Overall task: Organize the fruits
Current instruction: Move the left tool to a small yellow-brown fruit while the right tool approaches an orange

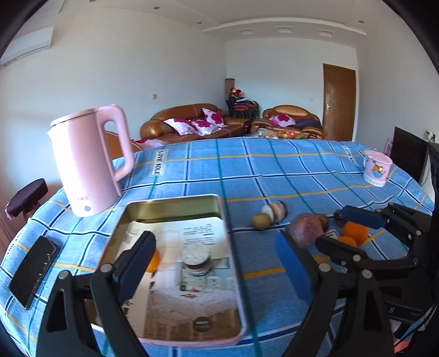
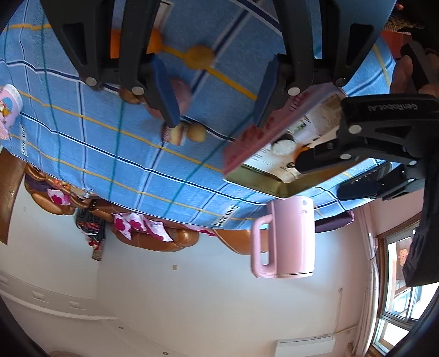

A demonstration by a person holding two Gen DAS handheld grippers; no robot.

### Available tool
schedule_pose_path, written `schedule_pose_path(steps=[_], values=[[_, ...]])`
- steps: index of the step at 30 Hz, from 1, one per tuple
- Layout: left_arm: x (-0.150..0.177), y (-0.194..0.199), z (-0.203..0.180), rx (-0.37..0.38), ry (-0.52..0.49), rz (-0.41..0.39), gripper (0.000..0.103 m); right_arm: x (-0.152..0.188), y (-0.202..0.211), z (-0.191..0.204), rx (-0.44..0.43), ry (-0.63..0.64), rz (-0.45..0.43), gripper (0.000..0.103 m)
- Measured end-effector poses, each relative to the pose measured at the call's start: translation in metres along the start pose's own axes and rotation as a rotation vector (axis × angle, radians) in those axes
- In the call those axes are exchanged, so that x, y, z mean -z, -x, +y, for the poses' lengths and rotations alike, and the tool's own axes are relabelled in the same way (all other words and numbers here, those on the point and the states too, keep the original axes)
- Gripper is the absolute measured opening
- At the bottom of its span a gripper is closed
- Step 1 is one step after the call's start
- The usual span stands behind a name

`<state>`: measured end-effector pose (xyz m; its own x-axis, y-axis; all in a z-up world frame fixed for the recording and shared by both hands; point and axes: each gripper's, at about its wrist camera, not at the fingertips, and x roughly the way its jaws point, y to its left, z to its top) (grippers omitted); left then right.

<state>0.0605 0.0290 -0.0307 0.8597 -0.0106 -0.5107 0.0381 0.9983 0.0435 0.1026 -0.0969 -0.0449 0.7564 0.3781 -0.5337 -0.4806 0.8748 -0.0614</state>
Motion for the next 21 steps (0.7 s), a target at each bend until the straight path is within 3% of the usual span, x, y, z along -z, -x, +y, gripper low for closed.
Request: schedule_pose_path(steps=[6,12,16,18,21], values=[[0.003,-0.014,-0.049,0.081,-0.07,0.042,0.091,0.023,0.029,-0.054,0.109,-0.133,0.003,0.058],[0.009,-0.036,-0.077,0.177,-0.104,0.146,0.085,0.036,0.035,-0.077,0.146,-0.195,0.016,0.059],[0.016,-0.053,-0.086,0.22,-0.127,0.23,0.058,0.041,0.033,-0.079,0.139,-0.21,0.017,0.059],[0.019,-0.062,-0.088,0.257,-0.123,0.282,0.054,0.041,0.031,-0.078,0.132,-0.207,0.02,0.059],[0.022,-0.063,-0.085,0.296,-0.112,0.302,0.027,0.04,0.027,-0.073,0.122,-0.198,0.024,0.059]])
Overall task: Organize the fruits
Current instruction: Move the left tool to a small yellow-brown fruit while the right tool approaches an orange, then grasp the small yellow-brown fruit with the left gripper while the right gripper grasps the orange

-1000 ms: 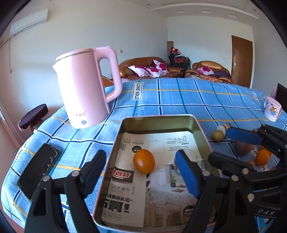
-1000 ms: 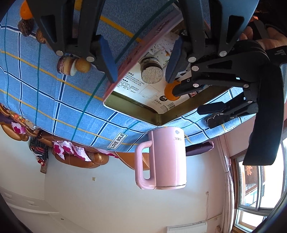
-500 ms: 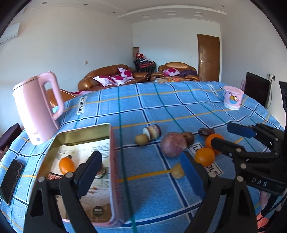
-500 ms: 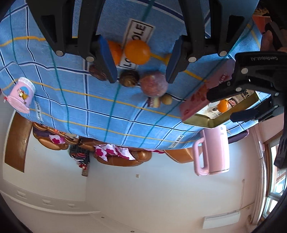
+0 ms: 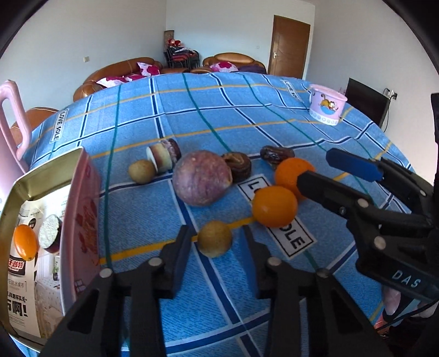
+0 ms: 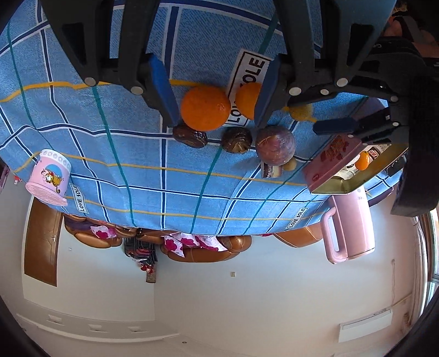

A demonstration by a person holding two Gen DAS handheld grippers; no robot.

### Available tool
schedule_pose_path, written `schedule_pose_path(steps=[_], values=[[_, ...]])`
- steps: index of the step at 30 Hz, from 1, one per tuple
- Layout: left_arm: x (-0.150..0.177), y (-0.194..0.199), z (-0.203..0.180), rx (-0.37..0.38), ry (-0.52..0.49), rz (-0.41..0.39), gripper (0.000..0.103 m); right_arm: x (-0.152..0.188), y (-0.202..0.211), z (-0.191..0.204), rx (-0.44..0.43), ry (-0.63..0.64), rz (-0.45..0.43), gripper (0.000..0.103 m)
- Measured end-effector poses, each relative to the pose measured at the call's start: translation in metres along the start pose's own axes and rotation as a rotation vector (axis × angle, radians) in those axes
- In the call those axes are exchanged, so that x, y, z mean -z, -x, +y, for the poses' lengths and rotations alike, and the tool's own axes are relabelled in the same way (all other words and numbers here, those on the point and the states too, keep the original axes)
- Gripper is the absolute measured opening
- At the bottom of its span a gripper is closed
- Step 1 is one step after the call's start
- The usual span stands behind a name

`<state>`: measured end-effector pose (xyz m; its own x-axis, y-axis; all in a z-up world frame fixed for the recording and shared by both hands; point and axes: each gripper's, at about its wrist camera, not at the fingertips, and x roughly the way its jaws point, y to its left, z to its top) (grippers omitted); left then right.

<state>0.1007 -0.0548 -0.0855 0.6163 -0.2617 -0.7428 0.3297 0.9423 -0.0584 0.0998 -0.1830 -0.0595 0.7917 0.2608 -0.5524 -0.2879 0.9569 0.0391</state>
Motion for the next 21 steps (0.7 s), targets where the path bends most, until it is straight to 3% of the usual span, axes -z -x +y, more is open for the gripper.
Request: schedule_pose_path(steps=[3,8,15,21], values=[[0.002,0.006,0.004,0.003,0.016,-0.029,0.027,-0.003,-0.002,0.006,-0.016,0.021,0.0,0.059],[-0.001,0.013,0.017,-0.083,0.047,-0.088,0.027,-0.005,-0.009,0.02,-0.05,0.079,0.02,0.059],[0.0,0.016,0.028,-0.056,0.08,-0.106,0.027,-0.004,-0.029,0.035,-0.122,0.143,0.118,0.057],[0.002,0.02,0.029,-0.042,0.079,-0.128,0.027,-0.002,-0.041,0.039,-0.099,0.154,0.189,0.056]])
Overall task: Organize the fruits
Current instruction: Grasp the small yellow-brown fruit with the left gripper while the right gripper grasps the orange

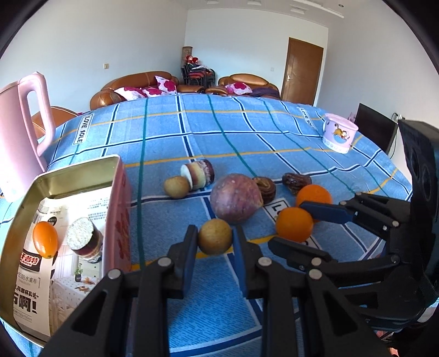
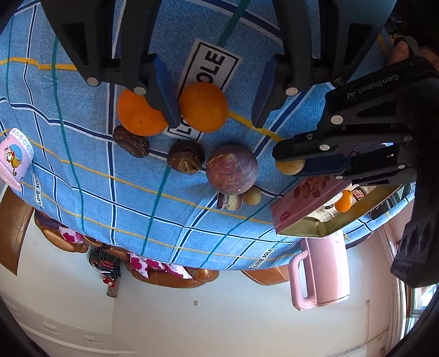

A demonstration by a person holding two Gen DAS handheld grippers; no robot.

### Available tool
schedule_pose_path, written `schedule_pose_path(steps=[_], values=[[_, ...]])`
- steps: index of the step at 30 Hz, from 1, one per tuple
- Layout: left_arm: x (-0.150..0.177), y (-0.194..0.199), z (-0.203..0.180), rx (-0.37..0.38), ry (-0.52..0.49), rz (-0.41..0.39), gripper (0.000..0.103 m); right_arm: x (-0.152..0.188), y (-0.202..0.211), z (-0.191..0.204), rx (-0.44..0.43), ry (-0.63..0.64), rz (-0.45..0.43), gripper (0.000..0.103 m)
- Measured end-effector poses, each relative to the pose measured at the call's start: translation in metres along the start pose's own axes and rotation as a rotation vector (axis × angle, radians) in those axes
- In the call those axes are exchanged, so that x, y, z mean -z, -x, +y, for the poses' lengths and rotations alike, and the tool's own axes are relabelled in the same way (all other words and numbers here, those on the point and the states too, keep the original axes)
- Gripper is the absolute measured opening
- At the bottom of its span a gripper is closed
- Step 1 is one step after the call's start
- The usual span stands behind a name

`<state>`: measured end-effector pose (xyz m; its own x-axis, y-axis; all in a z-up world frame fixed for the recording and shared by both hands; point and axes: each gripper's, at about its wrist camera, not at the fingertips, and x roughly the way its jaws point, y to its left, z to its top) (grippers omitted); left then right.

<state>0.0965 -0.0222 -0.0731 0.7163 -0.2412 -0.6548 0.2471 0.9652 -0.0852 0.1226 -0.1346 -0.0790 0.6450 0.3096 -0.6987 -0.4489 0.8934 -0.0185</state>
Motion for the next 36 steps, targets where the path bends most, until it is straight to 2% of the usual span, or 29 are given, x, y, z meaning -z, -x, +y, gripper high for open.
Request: schedule_pose_path(steps=[4,7,14,36], values=[[0.0,0.001,0.001,0.006,0.012,-0.009,0.027,0.0,-0.003,0.001,0.026,0.005,0.021,0.05],[0.0,0.004,0.0,0.003,0.007,-0.022,0.027,0.0,-0.006,0.002,0.028,0.011,0.039,0.038],[0.001,0.011,0.001,0.004,0.013,-0.061,0.027,0.001,0.001,-0.007,-0.013,-0.038,-0.001,0.037],[0.007,0.034,0.0,0.003,0.006,-0.193,0.027,0.004,0.03,0.001,-0.034,-0.006,-0.171,0.037]])
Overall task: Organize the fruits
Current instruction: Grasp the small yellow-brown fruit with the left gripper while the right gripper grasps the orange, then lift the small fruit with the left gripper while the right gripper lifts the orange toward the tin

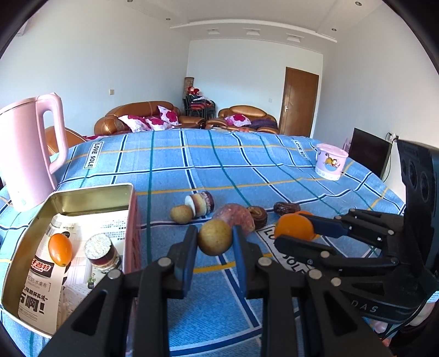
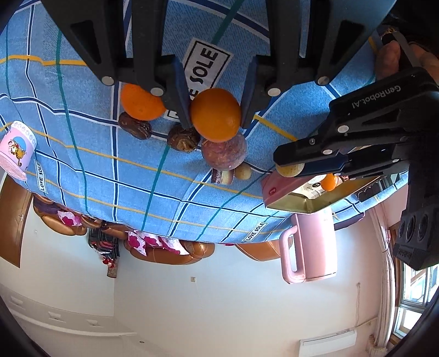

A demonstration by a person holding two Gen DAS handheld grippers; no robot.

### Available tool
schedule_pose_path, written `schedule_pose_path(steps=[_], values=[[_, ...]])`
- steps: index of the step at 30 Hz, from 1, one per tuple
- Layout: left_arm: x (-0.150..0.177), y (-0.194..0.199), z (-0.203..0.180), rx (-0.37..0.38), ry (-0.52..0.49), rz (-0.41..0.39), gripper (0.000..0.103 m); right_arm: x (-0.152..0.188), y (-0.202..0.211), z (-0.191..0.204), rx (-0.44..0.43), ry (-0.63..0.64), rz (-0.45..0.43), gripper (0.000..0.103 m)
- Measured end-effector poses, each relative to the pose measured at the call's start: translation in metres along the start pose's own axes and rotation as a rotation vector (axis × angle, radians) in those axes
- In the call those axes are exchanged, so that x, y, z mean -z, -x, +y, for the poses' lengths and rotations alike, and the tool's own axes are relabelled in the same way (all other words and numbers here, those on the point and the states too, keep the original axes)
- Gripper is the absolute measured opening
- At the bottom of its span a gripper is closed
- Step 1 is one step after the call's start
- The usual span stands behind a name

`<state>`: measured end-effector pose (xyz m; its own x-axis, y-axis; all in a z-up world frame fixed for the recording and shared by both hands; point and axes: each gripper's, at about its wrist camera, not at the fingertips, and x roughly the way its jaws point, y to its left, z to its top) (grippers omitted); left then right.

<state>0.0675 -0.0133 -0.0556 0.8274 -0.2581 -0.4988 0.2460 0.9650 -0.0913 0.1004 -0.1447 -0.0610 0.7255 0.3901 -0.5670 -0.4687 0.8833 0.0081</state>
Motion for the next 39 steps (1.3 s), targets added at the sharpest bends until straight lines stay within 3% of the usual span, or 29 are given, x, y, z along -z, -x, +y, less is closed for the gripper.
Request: schedule_pose_path(steps=[39], values=[[0.003,0.024,-0.004,-0.012,-0.02,-0.137,0.027,0.006,0.031,0.001,-0.007,0.001,-0.178,0.037]])
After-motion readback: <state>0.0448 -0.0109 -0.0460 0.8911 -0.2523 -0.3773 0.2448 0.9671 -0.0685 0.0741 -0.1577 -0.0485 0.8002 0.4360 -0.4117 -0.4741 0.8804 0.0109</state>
